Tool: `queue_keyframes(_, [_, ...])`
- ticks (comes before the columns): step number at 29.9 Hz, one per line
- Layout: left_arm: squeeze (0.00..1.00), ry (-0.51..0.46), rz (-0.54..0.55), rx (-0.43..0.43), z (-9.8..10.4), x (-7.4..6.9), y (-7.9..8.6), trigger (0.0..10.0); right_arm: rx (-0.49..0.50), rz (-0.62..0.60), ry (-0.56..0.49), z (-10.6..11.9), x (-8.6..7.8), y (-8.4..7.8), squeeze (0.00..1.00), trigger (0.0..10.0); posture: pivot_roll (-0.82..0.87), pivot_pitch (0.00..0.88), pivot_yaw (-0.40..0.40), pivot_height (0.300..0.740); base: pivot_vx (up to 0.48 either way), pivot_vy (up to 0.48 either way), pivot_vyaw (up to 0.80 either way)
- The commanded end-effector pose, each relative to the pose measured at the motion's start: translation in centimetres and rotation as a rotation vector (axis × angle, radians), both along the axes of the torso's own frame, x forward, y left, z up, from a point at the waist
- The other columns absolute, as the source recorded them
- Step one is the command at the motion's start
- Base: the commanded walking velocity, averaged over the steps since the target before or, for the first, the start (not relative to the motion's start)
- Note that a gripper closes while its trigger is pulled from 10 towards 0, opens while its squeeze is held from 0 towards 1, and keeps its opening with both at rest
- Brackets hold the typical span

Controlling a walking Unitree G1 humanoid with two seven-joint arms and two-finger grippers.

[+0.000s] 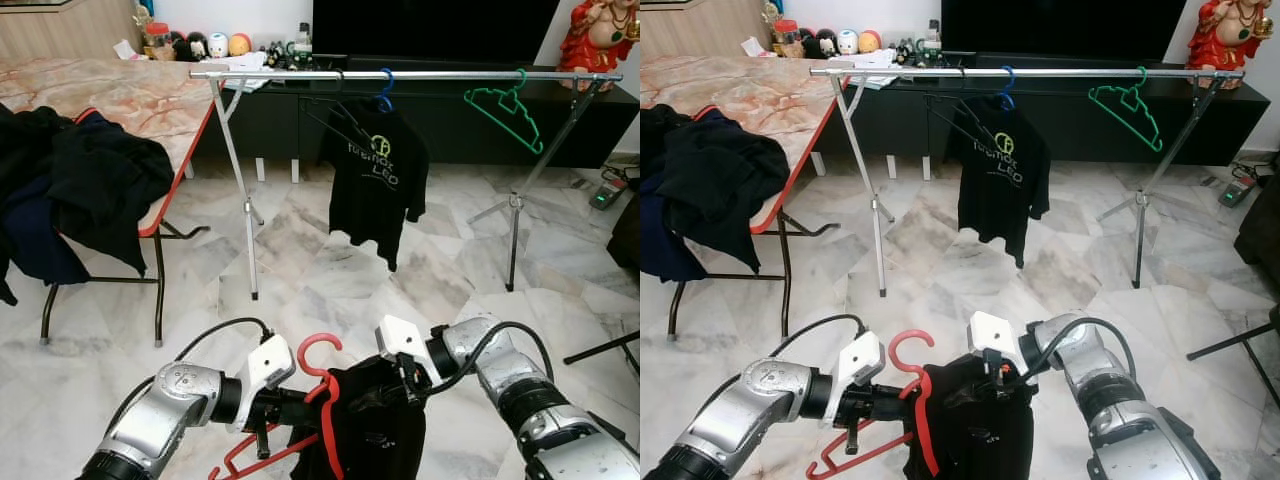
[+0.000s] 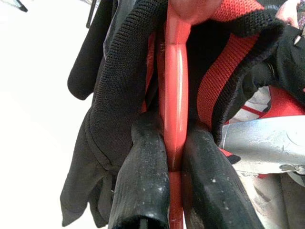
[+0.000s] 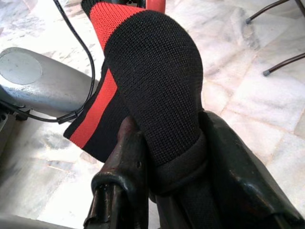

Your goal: Hang hanger

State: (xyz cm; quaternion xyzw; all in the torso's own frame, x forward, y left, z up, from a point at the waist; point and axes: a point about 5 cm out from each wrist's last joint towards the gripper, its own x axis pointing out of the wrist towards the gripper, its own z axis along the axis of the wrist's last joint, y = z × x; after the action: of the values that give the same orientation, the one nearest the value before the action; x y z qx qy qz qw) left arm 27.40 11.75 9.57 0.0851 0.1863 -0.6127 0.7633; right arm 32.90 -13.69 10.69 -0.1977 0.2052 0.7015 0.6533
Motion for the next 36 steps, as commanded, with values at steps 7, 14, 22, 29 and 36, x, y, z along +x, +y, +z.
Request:
queue_keyframes(7, [1.0,-0.093,0.031,-0.02,1.5,1.1,0.3,10.0,-0.039,0.037,0.037,-1.1,-0.8,-0.1,0.0,0.0,0.07,0.088,-0.033,0.74,0.0,0.0,0.0])
queue_keyframes(14, [1.0,-0.077,0.009,-0.019,1.6,0.9,0.8,10.0,-0.078,-0.001,0.022,-1.8,-0.9,-0.6,0.0,0.0,0.07,0.086,-0.032,0.74,0.0,0.0,0.0])
queue_keyframes(22, [1.0,-0.051,-0.018,0.018,1.3,0.5,1.7,10.0,-0.105,-0.059,0.023,-2.8,-1.3,-1.6,0.0,0.0,0.07,0.076,-0.025,0.74,0.0,0.0,0.0])
queue_keyframes(29, [1.0,-0.055,0.006,0.062,0.8,0.6,2.2,10.0,-0.1,-0.113,0.01,-3.1,-1.3,-1.9,0.0,0.0,0.07,0.077,-0.022,0.74,0.0,0.0,0.0])
queue_keyframes(36, [1.0,-0.115,0.196,0.071,1.5,1.5,4.8,10.0,-0.089,-0.411,-0.153,-2.4,0.4,-3.8,0.0,0.0,0.07,0.085,-0.023,0.74,0.0,0.0,0.0])
